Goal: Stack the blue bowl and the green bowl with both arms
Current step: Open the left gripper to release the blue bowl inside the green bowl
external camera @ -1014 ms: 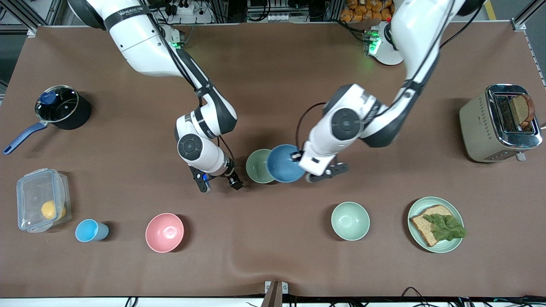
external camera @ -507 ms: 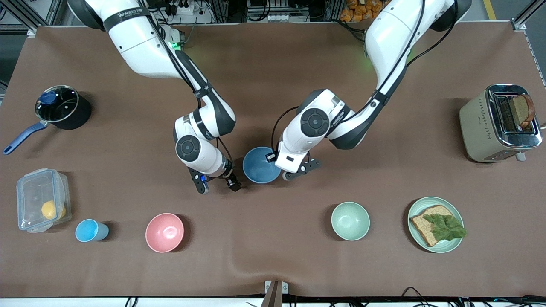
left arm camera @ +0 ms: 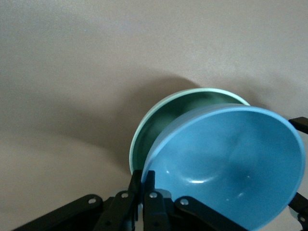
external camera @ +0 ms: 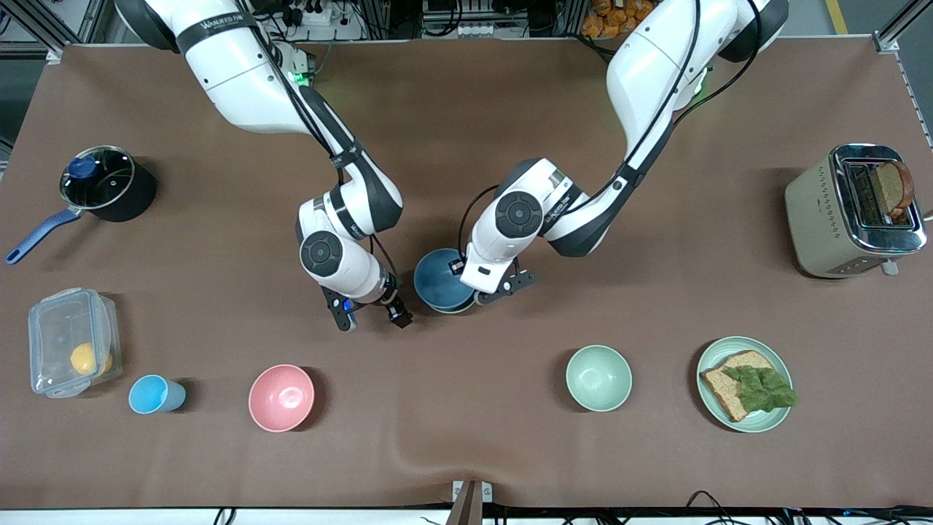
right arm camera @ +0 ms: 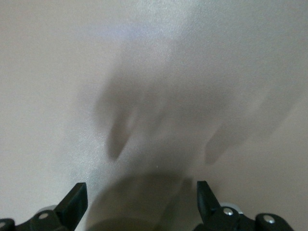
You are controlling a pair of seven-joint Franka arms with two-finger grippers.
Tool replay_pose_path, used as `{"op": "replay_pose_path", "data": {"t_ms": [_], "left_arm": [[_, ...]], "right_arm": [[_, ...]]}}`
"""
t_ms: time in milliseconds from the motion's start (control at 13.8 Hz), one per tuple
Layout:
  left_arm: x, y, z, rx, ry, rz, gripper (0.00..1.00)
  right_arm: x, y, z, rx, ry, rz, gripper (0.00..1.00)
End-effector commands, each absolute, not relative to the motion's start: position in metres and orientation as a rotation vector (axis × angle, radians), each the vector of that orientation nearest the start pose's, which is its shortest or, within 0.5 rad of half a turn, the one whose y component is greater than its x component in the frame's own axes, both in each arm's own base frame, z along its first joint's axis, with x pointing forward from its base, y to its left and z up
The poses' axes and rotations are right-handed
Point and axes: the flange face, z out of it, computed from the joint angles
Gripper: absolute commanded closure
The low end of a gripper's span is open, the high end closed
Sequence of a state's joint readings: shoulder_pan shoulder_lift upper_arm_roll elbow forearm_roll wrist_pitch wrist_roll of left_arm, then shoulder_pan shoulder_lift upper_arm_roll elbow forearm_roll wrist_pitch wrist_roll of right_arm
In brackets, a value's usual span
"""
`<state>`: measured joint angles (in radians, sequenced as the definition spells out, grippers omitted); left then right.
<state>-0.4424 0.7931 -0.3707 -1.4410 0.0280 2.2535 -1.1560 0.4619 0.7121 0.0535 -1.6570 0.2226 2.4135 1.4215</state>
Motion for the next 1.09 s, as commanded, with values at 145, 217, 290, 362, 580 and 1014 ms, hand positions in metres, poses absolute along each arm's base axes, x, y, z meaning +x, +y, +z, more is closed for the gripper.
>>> {"op": "replay_pose_path", "data": {"t_ms": [145, 217, 290, 362, 580, 1014], "left_arm": [[0.543, -0.495, 0.244, -3.235, -0.752, 0.265, 1.00], [0.543, -0.496, 0.243, -3.236, -0.751, 0.267, 1.00], [0.543, -0.495, 0.241, -3.234, -0.750, 0.269, 1.00], [0.543, -0.495, 0.241, -3.234, -0.750, 0.269, 1.00], [0.546, -0.492, 0.244, -3.234, -0.768, 0.266, 0.36], [0.576, -0.452, 0.325, -3.230, -0.805, 0.103, 0.00]], "right_arm": [[0.604, 0.341, 0.199, -2.560, 1.532, 0.197, 0.00], [0.604, 0.342, 0.199, -2.559, 1.531, 0.199, 0.00], [0.602, 0.346, 0.200, -2.565, 1.522, 0.196, 0.00], [0.598, 0.350, 0.199, -2.566, 1.525, 0.199, 0.00], [0.604, 0.340, 0.200, -2.542, 1.552, 0.217, 0.00], [0.599, 0.351, 0.199, -2.467, 1.626, 0.271, 0.00]]}}
